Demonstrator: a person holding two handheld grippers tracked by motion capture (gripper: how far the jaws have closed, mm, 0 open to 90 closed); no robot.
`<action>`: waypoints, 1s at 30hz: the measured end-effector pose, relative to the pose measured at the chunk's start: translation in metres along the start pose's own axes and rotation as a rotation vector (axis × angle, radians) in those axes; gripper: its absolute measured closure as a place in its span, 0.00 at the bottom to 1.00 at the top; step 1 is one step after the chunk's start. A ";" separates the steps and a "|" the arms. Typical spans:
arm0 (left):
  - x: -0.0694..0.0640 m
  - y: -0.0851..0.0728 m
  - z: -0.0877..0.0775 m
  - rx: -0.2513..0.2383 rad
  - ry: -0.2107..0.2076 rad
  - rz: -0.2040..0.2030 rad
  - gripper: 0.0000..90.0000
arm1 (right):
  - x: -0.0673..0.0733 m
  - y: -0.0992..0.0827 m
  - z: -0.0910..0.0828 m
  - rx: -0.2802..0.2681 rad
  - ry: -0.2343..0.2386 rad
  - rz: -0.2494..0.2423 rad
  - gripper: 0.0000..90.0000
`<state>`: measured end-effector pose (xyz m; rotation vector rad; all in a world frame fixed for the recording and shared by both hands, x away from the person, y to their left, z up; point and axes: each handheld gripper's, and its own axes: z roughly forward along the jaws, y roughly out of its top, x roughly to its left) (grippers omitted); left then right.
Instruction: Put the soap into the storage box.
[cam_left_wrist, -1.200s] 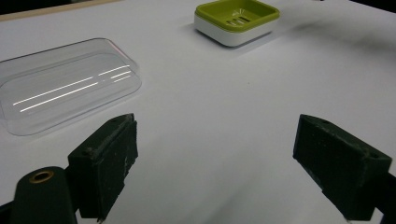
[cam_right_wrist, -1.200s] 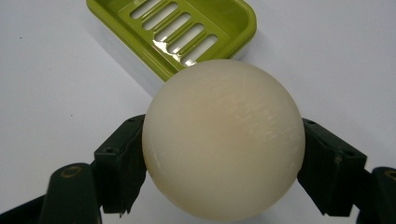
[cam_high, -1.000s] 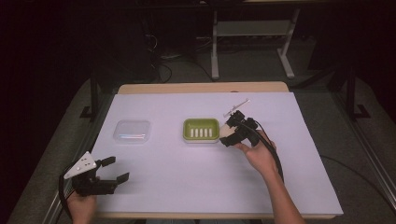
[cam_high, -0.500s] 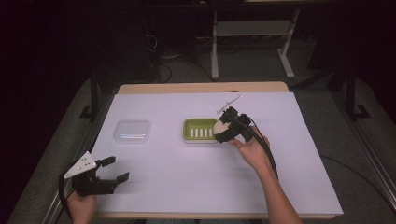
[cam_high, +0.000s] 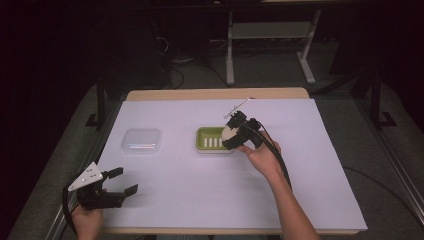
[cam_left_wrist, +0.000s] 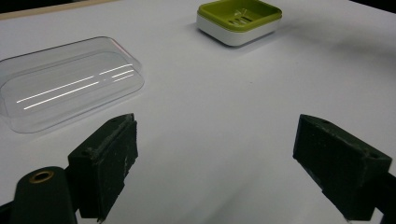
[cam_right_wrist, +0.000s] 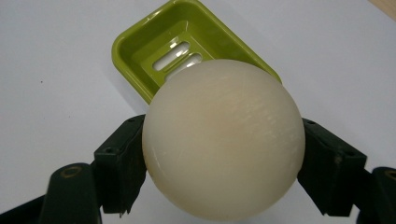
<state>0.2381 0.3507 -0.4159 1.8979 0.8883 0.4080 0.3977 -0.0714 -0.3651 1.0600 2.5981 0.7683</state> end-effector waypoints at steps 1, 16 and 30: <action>0.000 0.000 0.000 0.000 0.000 -0.001 0.15 | 0.001 0.002 0.000 0.005 0.001 0.007 0.26; 0.000 0.000 0.000 -0.003 0.000 -0.003 0.15 | 0.006 0.013 0.013 0.009 0.017 0.003 0.26; 0.000 0.000 0.000 -0.002 0.001 -0.004 0.15 | 0.011 0.022 0.029 0.012 0.036 -0.002 0.26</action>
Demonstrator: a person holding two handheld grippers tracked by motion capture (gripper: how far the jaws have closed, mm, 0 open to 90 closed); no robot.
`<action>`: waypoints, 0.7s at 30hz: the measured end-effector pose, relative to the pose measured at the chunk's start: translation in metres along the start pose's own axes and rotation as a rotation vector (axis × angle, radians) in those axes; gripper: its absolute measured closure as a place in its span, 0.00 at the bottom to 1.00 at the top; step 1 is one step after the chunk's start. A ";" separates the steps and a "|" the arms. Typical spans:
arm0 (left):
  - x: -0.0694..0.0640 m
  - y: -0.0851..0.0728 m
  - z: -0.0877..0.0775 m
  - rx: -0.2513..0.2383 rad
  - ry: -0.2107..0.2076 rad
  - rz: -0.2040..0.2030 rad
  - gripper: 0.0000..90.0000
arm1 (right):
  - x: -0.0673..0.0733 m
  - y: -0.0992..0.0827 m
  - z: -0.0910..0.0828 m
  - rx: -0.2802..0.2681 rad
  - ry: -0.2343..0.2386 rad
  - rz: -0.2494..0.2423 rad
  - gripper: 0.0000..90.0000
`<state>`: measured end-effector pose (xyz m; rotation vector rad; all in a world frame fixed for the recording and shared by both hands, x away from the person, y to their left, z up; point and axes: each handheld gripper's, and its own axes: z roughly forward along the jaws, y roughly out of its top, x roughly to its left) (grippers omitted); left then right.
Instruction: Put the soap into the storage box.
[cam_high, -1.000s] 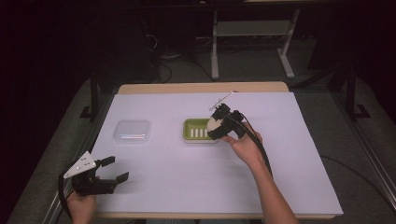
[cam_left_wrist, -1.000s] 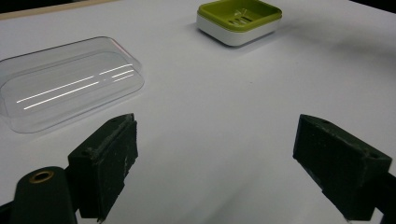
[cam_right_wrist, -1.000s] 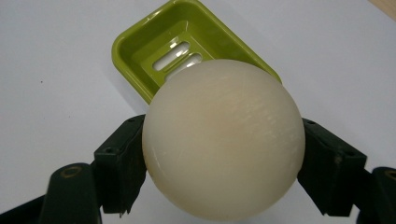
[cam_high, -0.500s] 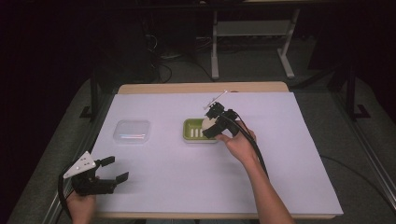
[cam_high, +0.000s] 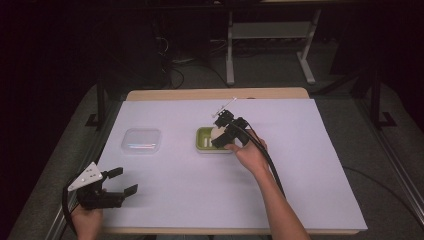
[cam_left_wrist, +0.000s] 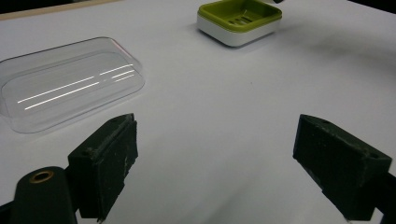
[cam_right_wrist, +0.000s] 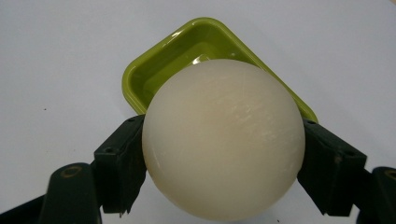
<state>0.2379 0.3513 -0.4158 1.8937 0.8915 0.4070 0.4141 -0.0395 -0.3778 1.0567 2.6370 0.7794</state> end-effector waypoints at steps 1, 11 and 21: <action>0.000 0.000 0.000 -0.001 0.000 -0.001 0.15 | 0.000 0.000 0.001 0.001 -0.001 0.001 0.26; 0.000 0.000 0.000 -0.001 0.000 -0.001 0.15 | -0.002 0.002 0.011 0.007 0.000 0.007 0.26; 0.001 -0.001 0.000 0.001 -0.004 -0.003 0.15 | -0.004 0.004 0.020 0.003 0.010 0.022 0.26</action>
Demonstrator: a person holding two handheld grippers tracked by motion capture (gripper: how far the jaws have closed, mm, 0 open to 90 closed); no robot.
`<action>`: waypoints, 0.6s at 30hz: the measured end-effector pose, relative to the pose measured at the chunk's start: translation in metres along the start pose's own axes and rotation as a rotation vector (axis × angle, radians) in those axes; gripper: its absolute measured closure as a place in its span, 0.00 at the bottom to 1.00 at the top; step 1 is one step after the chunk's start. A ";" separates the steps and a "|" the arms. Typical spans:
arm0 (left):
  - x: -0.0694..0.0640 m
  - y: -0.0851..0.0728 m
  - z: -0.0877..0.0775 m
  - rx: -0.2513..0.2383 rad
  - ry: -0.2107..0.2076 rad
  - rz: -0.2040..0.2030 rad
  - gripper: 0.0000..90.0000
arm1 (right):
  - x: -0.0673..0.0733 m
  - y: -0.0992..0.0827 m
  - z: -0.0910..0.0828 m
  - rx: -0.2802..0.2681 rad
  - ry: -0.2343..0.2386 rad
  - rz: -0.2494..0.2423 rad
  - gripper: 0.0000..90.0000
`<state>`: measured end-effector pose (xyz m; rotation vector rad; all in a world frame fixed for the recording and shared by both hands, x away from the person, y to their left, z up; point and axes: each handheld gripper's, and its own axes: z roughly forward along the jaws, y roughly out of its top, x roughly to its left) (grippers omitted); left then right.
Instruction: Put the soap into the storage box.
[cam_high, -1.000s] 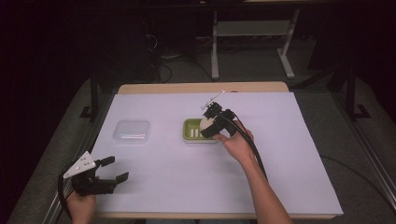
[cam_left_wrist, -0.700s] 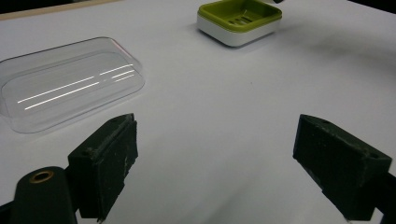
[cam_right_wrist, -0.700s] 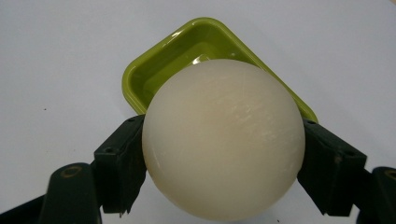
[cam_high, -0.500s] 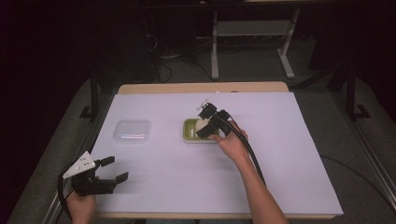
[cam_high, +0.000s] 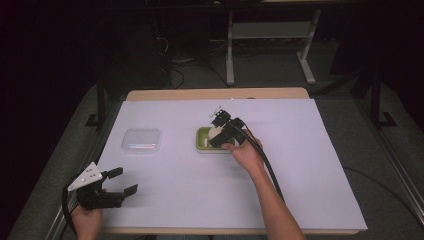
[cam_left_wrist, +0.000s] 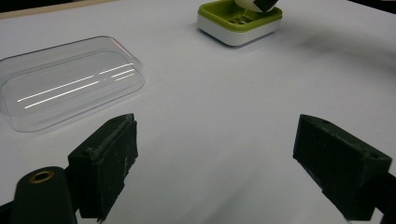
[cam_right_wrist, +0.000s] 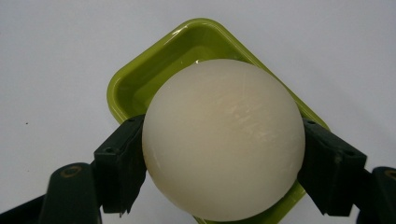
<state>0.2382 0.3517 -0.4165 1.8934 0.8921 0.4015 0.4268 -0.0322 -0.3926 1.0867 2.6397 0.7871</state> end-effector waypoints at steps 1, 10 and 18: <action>0.000 0.000 0.000 0.002 -0.001 0.002 0.15 | 0.000 0.000 0.001 0.000 0.000 0.001 0.26; 0.000 0.000 0.000 -0.001 -0.002 -0.001 0.15 | 0.000 0.002 0.008 0.005 -0.002 0.001 0.26; 0.000 0.000 0.000 0.002 -0.003 0.004 0.15 | 0.000 0.005 0.012 0.008 0.001 0.004 0.26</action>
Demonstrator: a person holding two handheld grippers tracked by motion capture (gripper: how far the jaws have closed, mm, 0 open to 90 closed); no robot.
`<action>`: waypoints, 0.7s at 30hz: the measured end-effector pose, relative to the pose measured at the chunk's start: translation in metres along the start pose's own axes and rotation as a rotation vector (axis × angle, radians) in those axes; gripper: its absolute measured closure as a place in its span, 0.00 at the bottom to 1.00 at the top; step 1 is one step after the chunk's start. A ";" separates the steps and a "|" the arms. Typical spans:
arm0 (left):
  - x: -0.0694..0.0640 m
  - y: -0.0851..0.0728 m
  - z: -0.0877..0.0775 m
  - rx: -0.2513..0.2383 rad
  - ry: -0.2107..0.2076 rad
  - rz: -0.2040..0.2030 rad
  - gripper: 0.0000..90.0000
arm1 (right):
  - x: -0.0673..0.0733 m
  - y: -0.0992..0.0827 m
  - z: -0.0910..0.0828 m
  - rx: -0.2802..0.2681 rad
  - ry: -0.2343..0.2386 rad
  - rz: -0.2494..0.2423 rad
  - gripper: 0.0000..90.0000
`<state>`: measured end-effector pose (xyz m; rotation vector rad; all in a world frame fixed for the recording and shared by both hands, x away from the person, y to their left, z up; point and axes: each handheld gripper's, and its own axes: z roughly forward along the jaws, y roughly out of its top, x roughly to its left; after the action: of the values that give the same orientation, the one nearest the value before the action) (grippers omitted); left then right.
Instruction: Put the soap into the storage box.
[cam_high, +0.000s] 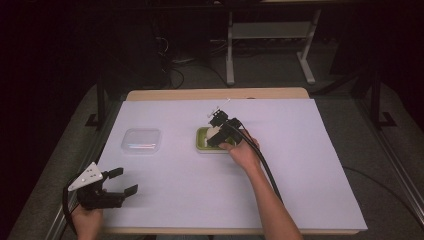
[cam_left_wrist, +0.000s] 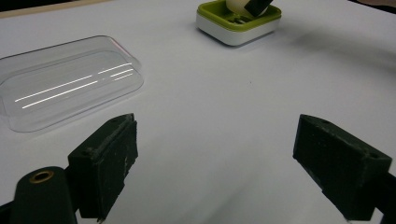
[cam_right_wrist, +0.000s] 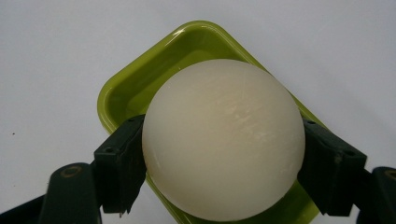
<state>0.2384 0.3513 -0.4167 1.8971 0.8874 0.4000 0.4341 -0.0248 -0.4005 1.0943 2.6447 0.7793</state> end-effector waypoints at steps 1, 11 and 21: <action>0.000 0.000 0.000 -0.002 0.000 -0.001 0.15 | 0.000 0.000 0.000 0.000 -0.001 0.000 0.26; 0.000 0.000 0.000 -0.002 0.002 -0.004 0.15 | -0.001 0.001 0.004 0.005 0.000 0.005 0.26; 0.000 0.000 0.000 -0.004 0.002 -0.004 0.15 | -0.004 0.001 0.010 0.017 0.004 0.018 0.26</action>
<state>0.2382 0.3511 -0.4166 1.8911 0.8907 0.4012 0.4411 -0.0229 -0.4091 1.1240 2.6531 0.7649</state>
